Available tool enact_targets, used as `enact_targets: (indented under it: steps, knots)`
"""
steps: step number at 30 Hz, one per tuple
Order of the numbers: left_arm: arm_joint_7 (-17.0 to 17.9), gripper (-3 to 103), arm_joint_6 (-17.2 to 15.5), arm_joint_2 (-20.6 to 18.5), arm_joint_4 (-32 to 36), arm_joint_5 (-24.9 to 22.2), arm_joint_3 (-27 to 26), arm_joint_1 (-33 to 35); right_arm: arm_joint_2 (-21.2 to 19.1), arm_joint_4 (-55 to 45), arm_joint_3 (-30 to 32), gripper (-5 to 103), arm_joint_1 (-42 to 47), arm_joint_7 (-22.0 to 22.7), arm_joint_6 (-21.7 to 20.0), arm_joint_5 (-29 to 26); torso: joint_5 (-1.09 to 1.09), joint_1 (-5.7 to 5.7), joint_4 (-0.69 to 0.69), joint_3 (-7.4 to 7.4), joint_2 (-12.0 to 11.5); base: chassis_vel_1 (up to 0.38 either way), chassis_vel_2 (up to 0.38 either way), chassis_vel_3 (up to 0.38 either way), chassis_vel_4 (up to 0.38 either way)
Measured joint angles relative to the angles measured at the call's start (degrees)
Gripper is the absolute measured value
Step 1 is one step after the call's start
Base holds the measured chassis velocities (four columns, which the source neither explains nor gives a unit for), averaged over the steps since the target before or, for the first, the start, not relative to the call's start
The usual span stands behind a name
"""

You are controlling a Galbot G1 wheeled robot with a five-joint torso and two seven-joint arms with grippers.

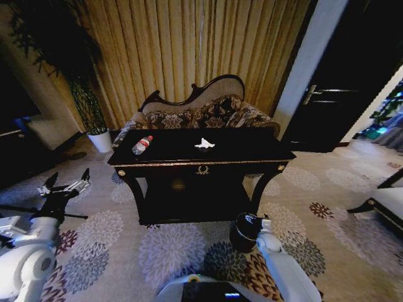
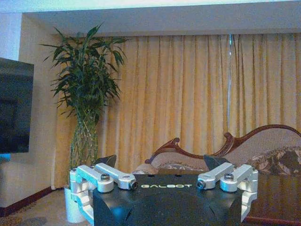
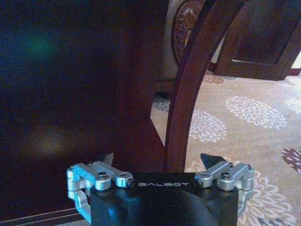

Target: Move to the front of the table and place the trash on the table into the trash bin.

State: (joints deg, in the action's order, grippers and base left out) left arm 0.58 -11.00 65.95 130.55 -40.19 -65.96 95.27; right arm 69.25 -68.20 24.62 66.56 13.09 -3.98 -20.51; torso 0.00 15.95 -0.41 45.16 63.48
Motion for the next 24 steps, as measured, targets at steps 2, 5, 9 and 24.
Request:
enact_targets:
  steps: [2, 5, 9, 24]
  knots:
    - [0.0, 100, 0.0, 0.0, 0.0, 0.0, 0.0, 0.0, 0.0, 0.0, 0.0, 100, 0.0, 0.0, 0.0, 0.0, 0.0, 0.0, 0.0, 0.0, 0.0, 0.0, 0.0, 0.0, 0.0]
    - [-0.1, 100, 0.1, 0.1, -0.2, 0.0, 0.0, 0.0, -0.6, -1.6, 1.3, 100, 1.0, -0.5, -1.2, -0.7, 0.12, 0.0, 0.06, 0.01, 0.0, 0.0, 0.0, 0.0, 0.0]
    - [-0.1, 100, 0.3, 0.3, -0.5, 0.0, -0.2, 0.1, -2.0, -12.4, 4.7, 100, 3.7, -1.1, -2.6, -1.4, -0.06, 0.0, 0.02, -0.01, 0.0, 0.0, 0.0, 0.0, 0.0]
    - [-0.1, 100, 0.5, 0.2, -0.4, 0.0, -0.3, 0.1, -2.3, -20.9, 5.7, 100, 4.8, -1.2, -2.9, -3.2, 0.0, 0.0, 0.0, 0.0, 0.0, 0.0, 0.0, 0.0, 0.0]
